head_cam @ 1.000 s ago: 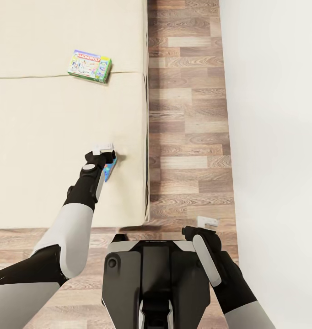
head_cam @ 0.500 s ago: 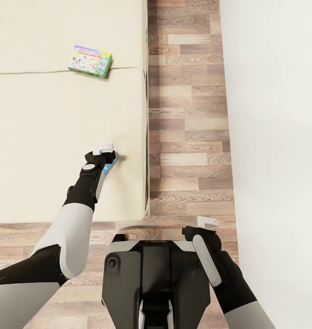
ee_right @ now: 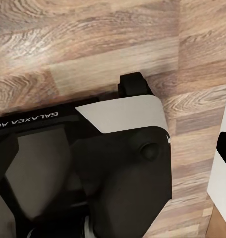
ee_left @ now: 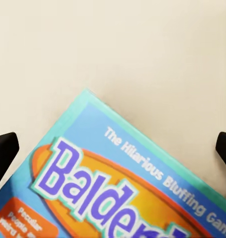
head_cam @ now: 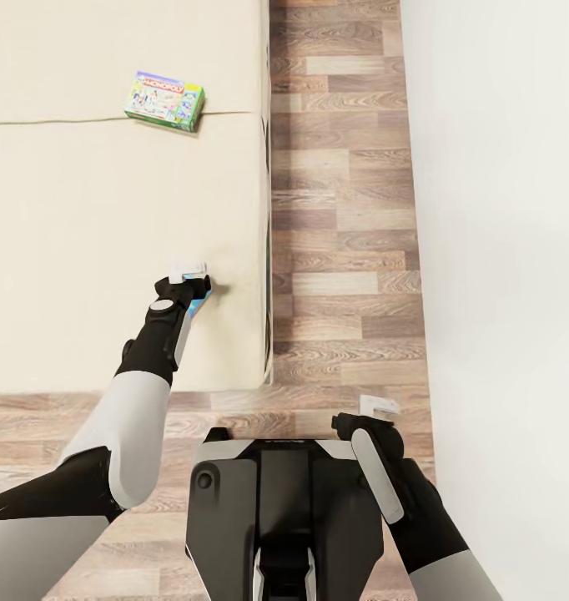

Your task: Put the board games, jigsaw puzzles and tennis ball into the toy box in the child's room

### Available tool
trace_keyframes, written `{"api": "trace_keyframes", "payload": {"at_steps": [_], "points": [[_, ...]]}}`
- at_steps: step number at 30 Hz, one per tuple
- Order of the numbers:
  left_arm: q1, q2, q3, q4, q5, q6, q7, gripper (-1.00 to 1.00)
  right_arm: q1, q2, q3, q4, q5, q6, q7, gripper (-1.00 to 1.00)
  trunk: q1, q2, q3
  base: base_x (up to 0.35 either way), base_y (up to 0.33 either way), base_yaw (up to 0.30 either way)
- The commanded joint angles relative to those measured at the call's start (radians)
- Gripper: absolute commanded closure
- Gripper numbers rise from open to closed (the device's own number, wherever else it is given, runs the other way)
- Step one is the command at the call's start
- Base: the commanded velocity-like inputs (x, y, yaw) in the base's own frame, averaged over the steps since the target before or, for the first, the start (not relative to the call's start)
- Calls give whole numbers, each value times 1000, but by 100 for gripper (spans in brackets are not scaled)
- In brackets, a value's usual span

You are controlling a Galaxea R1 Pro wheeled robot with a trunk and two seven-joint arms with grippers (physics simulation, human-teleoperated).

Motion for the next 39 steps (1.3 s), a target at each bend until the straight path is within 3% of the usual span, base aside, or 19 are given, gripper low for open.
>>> {"api": "trace_keyframes", "payload": {"at_steps": [1,39], "points": [[0,-1,3,-1,-9,6,-1,-100,0,0,1,-1,-10,2,-10,-100,0,-2,-1,-128,0,0],[0,-2,3,-1,-7,7,1,-100,0,0,1,-1,-10,2,-10,-100,0,-2,-1,-130,19,0]]}}
